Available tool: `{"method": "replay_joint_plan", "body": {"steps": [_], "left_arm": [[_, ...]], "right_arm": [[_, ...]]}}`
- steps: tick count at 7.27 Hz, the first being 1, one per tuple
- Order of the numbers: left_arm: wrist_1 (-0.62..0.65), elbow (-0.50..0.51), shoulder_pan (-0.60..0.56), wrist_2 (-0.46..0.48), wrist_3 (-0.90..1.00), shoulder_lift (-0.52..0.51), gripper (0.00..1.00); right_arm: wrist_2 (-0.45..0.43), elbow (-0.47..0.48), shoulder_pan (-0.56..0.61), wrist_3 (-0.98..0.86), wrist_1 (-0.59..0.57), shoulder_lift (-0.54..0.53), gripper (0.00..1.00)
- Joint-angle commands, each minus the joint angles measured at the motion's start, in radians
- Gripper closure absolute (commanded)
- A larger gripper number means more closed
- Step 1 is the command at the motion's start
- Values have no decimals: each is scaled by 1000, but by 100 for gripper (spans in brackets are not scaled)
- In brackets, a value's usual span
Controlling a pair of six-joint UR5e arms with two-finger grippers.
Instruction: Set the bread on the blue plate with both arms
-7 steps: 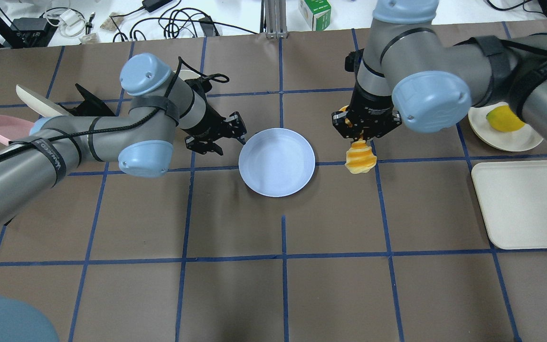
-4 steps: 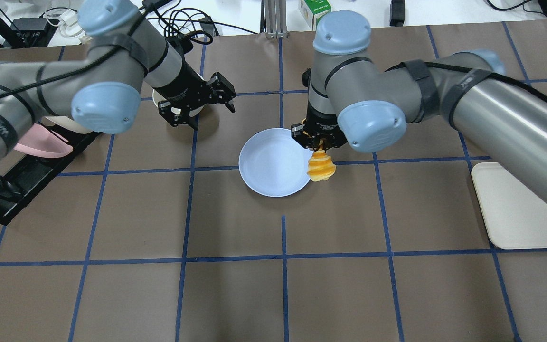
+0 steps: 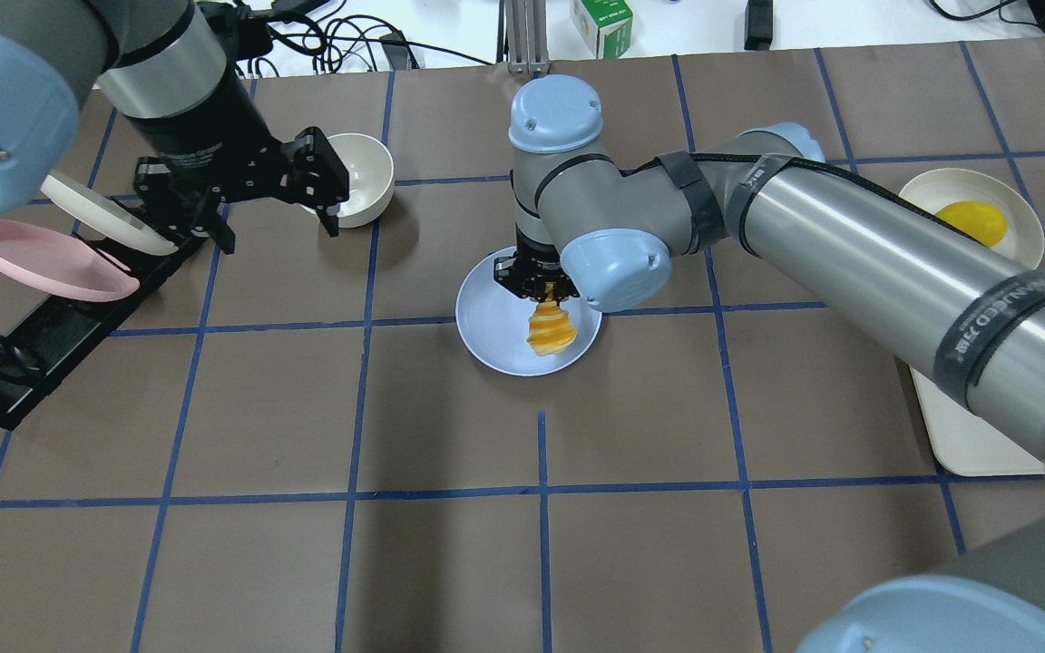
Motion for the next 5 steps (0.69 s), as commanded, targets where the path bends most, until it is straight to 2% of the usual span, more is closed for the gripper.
{"method": "replay_joint_plan", "body": {"steps": [1, 2, 3, 4, 5], "left_arm": [[1, -18, 5, 57, 34, 31, 0], [13, -17, 5, 59, 69, 28, 0], [42, -14, 7, 51, 185, 25, 0], [70, -18, 10, 50, 230, 21, 0], [88, -17, 24, 4, 237, 13, 0]], "right_arm": [[2, -9, 16, 15, -14, 43, 100], [0, -9, 21, 14, -16, 51, 81], [2, -6, 22, 15, -25, 54, 60], [6, -4, 22, 15, -28, 62, 31], [59, -6, 22, 15, -30, 69, 24]]}}
